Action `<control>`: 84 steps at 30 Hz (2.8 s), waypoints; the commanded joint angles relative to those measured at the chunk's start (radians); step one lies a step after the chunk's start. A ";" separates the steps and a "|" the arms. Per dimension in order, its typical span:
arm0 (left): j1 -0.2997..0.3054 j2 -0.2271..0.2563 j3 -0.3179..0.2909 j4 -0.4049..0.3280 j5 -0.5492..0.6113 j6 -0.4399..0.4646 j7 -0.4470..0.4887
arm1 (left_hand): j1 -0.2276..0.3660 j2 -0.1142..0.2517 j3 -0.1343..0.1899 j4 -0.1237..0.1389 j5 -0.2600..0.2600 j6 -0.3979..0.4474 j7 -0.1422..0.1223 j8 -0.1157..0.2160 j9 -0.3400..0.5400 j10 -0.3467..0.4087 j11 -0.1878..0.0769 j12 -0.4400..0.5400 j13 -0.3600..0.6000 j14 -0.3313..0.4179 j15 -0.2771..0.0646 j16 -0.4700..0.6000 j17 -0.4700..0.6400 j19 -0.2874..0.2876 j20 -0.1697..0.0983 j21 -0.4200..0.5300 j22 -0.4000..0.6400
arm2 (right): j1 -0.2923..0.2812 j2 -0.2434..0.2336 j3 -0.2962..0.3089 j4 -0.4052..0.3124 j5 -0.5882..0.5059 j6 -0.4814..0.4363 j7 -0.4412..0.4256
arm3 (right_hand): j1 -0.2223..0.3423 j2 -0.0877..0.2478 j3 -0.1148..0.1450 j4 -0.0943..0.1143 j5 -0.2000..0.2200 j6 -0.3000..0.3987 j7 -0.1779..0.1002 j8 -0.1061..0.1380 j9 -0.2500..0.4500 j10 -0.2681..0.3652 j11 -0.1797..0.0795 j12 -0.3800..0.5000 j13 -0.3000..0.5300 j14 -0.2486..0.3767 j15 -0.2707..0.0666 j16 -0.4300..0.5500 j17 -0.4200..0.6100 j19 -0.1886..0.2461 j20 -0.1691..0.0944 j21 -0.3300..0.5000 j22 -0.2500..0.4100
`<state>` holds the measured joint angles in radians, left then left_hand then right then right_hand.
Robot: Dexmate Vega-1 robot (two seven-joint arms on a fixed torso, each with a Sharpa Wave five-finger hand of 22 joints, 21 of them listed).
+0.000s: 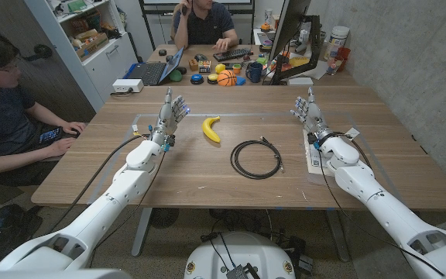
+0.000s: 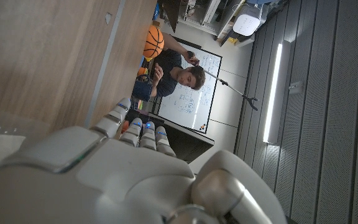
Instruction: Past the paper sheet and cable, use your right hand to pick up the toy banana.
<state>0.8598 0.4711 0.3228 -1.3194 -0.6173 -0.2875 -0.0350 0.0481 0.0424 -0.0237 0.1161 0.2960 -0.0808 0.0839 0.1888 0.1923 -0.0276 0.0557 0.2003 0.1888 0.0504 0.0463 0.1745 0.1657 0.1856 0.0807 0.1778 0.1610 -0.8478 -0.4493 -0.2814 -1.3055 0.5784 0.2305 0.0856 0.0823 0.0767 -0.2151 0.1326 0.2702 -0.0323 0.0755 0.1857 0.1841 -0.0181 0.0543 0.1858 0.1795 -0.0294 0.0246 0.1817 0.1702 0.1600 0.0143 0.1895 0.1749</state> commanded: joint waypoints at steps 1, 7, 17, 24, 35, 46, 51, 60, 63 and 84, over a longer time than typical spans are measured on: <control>0.031 -0.099 -0.115 -0.011 0.097 0.041 -0.057 | 0.014 -0.001 0.000 0.006 0.005 0.001 0.011 0.006 0.002 0.003 0.006 0.008 0.002 0.001 0.009 0.007 0.002 0.007 -0.001 0.004 0.005 | -0.025 0.189 0.232 -0.015 -0.223 -0.109 0.146 | 0.002 0.012 -0.006 -0.002 0.005 -0.001 0.010 0.005 0.002 -0.002 0.007 0.006 0.004 -0.006 0.001 0.006 0.001 0.008 0.003 0.005 0.004; 0.038 -0.135 -0.159 -0.015 0.138 0.063 -0.079 | 0.014 -0.001 -0.001 0.006 0.005 0.002 0.011 0.006 0.002 0.002 0.006 0.008 0.002 0.002 0.008 0.007 0.002 0.007 -0.003 0.004 0.005 | -0.037 0.261 0.295 -0.053 -0.345 -0.139 0.197 | 0.012 0.014 -0.002 -0.006 0.004 0.003 0.007 0.006 0.002 0.005 0.004 0.008 0.004 -0.002 0.001 0.007 0.001 0.009 0.003 0.006 0.004; 0.033 -0.177 -0.200 -0.007 0.183 0.081 -0.113 | 0.015 0.000 -0.002 0.005 0.005 0.003 0.011 0.006 0.002 0.003 0.005 0.008 0.002 0.002 0.009 0.007 0.002 0.008 -0.003 0.003 0.005 | -0.056 0.348 0.350 -0.094 -0.452 -0.164 0.258 | 0.026 0.019 0.003 -0.013 0.002 0.006 0.004 0.008 0.002 0.010 0.002 0.010 0.004 0.005 -0.002 0.009 0.001 0.013 0.002 0.007 0.004; 0.029 -0.197 -0.216 0.002 0.201 0.083 -0.132 | 0.016 0.000 -0.003 0.005 0.004 0.002 0.011 0.006 0.002 0.002 0.006 0.008 0.002 0.002 0.008 0.007 0.002 0.007 -0.003 0.003 0.005 | -0.067 0.376 0.369 -0.114 -0.501 -0.162 0.282 | 0.039 0.024 0.009 -0.018 0.001 0.010 0.000 0.009 0.002 0.014 0.000 0.011 0.004 0.011 -0.005 0.010 0.001 0.016 0.003 0.008 0.004; 0.023 -0.218 -0.230 0.015 0.216 0.086 -0.151 | 0.017 0.000 -0.004 0.004 0.004 0.002 0.011 0.006 0.002 0.003 0.006 0.008 0.002 0.002 0.009 0.007 0.002 0.008 -0.002 0.003 0.005 | -0.098 0.372 0.342 -0.201 -0.604 -0.170 0.280 | 0.098 0.035 0.032 -0.045 -0.006 0.032 -0.032 0.016 0.002 0.036 -0.014 0.016 0.005 0.044 -0.016 0.019 0.002 0.035 0.009 0.012 0.004; 0.018 -0.229 -0.238 0.021 0.227 0.090 -0.154 | 0.018 0.001 -0.006 0.004 0.004 0.002 0.011 0.006 0.002 0.004 0.006 0.008 0.002 0.002 0.009 0.006 0.002 0.008 -0.002 0.003 0.005 | -0.117 0.340 0.280 -0.297 -0.715 -0.191 0.260 | 0.172 0.039 0.056 -0.081 -0.019 0.061 -0.080 0.023 0.004 0.078 -0.022 0.027 0.008 0.089 -0.016 0.026 0.004 0.054 0.025 0.015 0.004; 0.016 -0.235 -0.240 0.029 0.227 0.088 -0.157 | 0.019 0.001 -0.006 0.003 0.004 0.002 0.010 0.006 0.002 0.004 0.005 0.008 0.002 0.002 0.009 0.006 0.002 0.008 -0.001 0.003 0.005 | -0.121 0.325 0.242 -0.340 -0.773 -0.221 0.244 | 0.188 0.038 0.060 -0.089 -0.023 0.071 -0.091 0.026 0.005 0.088 -0.027 0.030 0.009 0.100 -0.019 0.027 0.005 0.061 0.030 0.016 0.005; 0.018 -0.239 -0.246 0.036 0.223 0.078 -0.170 | 0.020 0.002 -0.007 0.003 0.004 0.003 0.009 0.006 0.002 0.004 0.005 0.008 0.002 0.004 0.008 0.007 0.002 0.009 -0.001 0.003 0.006 | -0.133 0.299 0.186 -0.405 -0.869 -0.267 0.218 | 0.225 0.029 0.067 -0.110 -0.027 0.083 -0.099 0.027 0.008 0.114 -0.028 0.036 0.011 0.138 -0.018 0.034 0.006 0.092 0.042 0.023 0.005; 0.018 -0.240 -0.247 0.036 0.225 0.079 -0.170 | 0.020 0.002 -0.007 0.003 0.004 0.003 0.009 0.006 0.002 0.004 0.005 0.008 0.002 0.004 0.008 0.007 0.002 0.009 -0.001 0.003 0.006 | -0.135 0.292 0.167 -0.420 -0.894 -0.275 0.214 | 0.233 0.028 0.069 -0.115 -0.027 0.087 -0.101 0.028 0.008 0.121 -0.029 0.038 0.012 0.146 -0.019 0.035 0.006 0.097 0.045 0.024 0.005; 0.030 -0.239 -0.254 0.022 0.227 0.086 -0.163 | 0.022 0.003 -0.009 0.002 0.004 0.005 0.010 0.007 0.002 0.005 0.006 0.008 0.002 0.005 0.008 0.007 0.002 0.010 -0.001 0.003 0.006 | -0.090 0.287 -0.005 -0.464 -1.083 -0.372 0.209 | 0.281 0.027 0.080 -0.140 -0.030 0.092 -0.116 0.026 0.013 0.162 -0.034 0.050 0.017 0.187 -0.027 0.039 0.008 0.131 0.048 0.031 0.007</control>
<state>0.8836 0.2328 0.0722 -1.2894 -0.3921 -0.2064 -0.2038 0.0613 0.0450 -0.0308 0.1172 0.2959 -0.0769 0.0875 0.1887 0.1929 -0.0275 0.0555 0.2003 0.1884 0.0520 0.0479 0.1744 0.1652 0.1853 0.0807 0.1777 0.1654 -0.9712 -0.1620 -0.1969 -1.7687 -0.4129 -0.1105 0.2961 0.3444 0.1019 -0.1331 0.0035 0.2431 0.0572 -0.0323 0.2070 0.1933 0.1326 0.0214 0.2311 0.1934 0.1418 -0.0021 0.2158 0.1747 0.2781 0.0641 0.2149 0.1794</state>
